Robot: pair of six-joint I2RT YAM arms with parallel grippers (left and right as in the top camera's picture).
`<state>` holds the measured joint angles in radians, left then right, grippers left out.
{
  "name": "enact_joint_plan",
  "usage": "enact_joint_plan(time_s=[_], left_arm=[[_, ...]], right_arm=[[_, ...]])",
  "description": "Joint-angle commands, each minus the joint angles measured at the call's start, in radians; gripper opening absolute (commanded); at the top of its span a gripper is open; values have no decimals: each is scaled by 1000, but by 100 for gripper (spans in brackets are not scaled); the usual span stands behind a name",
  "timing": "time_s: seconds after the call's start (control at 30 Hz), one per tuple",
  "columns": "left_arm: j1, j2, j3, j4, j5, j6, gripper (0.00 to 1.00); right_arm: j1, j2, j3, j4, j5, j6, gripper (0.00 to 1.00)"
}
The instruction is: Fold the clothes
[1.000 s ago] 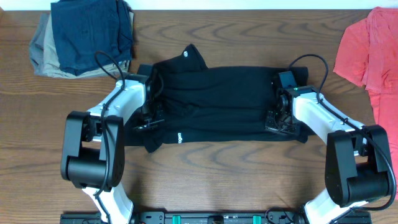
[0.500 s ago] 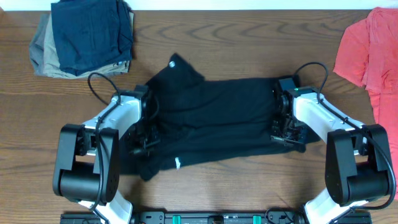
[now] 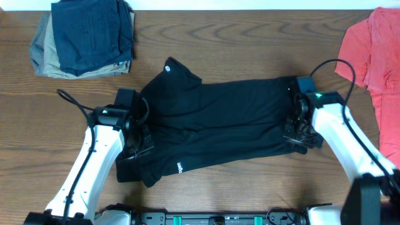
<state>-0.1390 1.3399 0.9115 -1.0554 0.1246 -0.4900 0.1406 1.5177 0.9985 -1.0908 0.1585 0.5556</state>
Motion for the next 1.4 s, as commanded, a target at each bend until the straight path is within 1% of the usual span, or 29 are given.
enact_joint_plan(time_s=[0.0,0.03,0.07,0.13,0.17,0.2,0.23,0.27,0.4,0.6,0.77,0.87,0.93,1.17,1.37], left_arm=[[5,6,9,20,-8,16,24],[5,12,9,32,0,24,24],[4,21,9,45,13,25,25],[3,43,9,69,48,26,27],[2,58,9,82,71,26,32],[2,72,9,95,91,25,40],[2,88,9,108,109,25,50],[2,112,9,130,129,26,58],[2,198,9,201,151,25,66],[2,338,9,335,152,25,67],[2,396,9,436,152,25,66],[2,396,12,494,152,29,61],[2,396,24,521,152,45,59],[2,392,56,539,152,45,59],[5,392,56,465,124,47,59]], right_arm=[[-5,-53,29,42,16,-29,63],[-5,-59,32,63,4,-50,70],[-5,-62,34,81,-17,-71,73],[-5,-62,34,116,-87,-104,75],[-5,-58,34,133,-134,-118,75],[-5,-56,34,141,-167,-127,76],[-4,-53,34,147,-187,-127,76],[-2,-52,34,153,-203,-127,77],[5,-45,34,160,-216,-127,77],[5,-44,34,153,-215,-146,79],[5,-44,34,142,-215,-154,80],[5,-44,34,140,-215,-154,80],[5,-44,34,138,-215,-154,80],[5,-43,34,130,-215,-154,80],[5,-43,34,130,-210,-161,81]])
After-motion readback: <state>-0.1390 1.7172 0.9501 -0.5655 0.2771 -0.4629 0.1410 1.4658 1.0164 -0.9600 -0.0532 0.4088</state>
